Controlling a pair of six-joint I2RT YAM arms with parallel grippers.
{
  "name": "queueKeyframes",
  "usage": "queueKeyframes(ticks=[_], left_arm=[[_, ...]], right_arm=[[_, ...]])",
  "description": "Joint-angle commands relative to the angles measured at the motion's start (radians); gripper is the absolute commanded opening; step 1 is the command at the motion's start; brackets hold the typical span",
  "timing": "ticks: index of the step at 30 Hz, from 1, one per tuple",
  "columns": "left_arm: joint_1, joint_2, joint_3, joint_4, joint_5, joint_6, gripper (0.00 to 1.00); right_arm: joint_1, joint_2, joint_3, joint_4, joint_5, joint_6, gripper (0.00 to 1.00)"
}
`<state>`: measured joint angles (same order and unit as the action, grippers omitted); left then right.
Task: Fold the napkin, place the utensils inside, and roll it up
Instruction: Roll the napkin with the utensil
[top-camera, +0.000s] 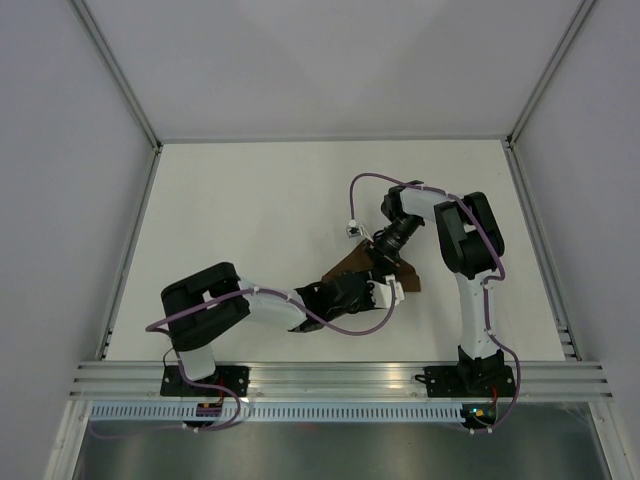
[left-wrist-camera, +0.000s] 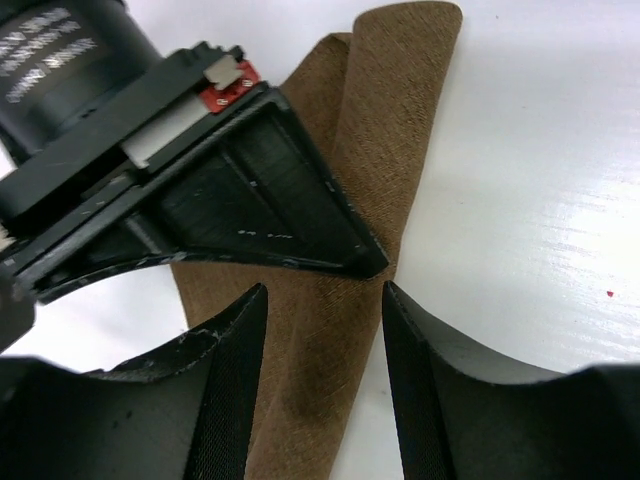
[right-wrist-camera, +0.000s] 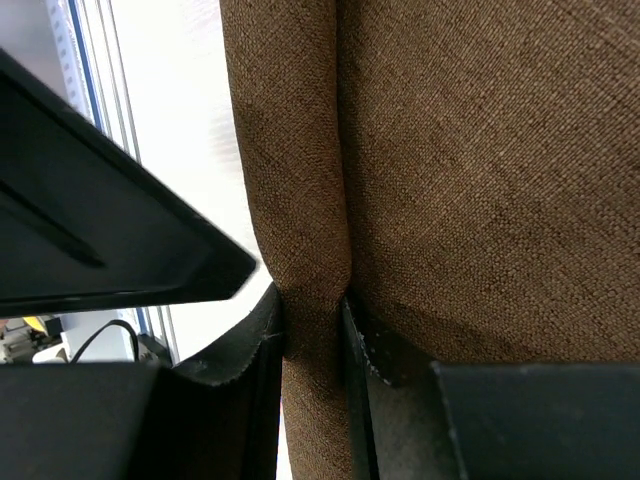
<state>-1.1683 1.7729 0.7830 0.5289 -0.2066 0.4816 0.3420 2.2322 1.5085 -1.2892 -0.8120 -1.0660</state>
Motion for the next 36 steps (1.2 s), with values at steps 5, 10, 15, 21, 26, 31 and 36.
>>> queueKeyframes(ticks=[5, 10, 15, 21, 26, 31, 36], left_arm=[[-0.001, 0.074, 0.047, -0.015, 0.055, 0.046, 0.55], [0.021, 0.103, 0.05, -0.007, 0.048, 0.026, 0.55], [0.053, 0.117, 0.074, -0.087, 0.099, 0.0, 0.42], [0.093, 0.129, 0.114, -0.211, 0.266, -0.054, 0.2], [0.136, 0.141, 0.137, -0.308, 0.412, -0.09, 0.07], [0.159, 0.157, 0.167, -0.38, 0.512, -0.103, 0.03], [0.17, 0.171, 0.191, -0.42, 0.549, -0.116, 0.02]], right_arm=[[0.0, 0.095, -0.011, 0.159, 0.165, -0.042, 0.15], [0.0, 0.098, -0.007, 0.157, 0.165, -0.035, 0.15], [0.0, 0.099, -0.001, 0.159, 0.166, -0.031, 0.15], [0.0, 0.098, 0.018, 0.146, 0.165, -0.026, 0.25], [-0.001, 0.064, 0.018, 0.148, 0.143, -0.008, 0.45], [-0.024, -0.006, 0.038, 0.153, 0.086, 0.049, 0.6], [-0.08, -0.092, 0.079, 0.166, 0.036, 0.126, 0.7]])
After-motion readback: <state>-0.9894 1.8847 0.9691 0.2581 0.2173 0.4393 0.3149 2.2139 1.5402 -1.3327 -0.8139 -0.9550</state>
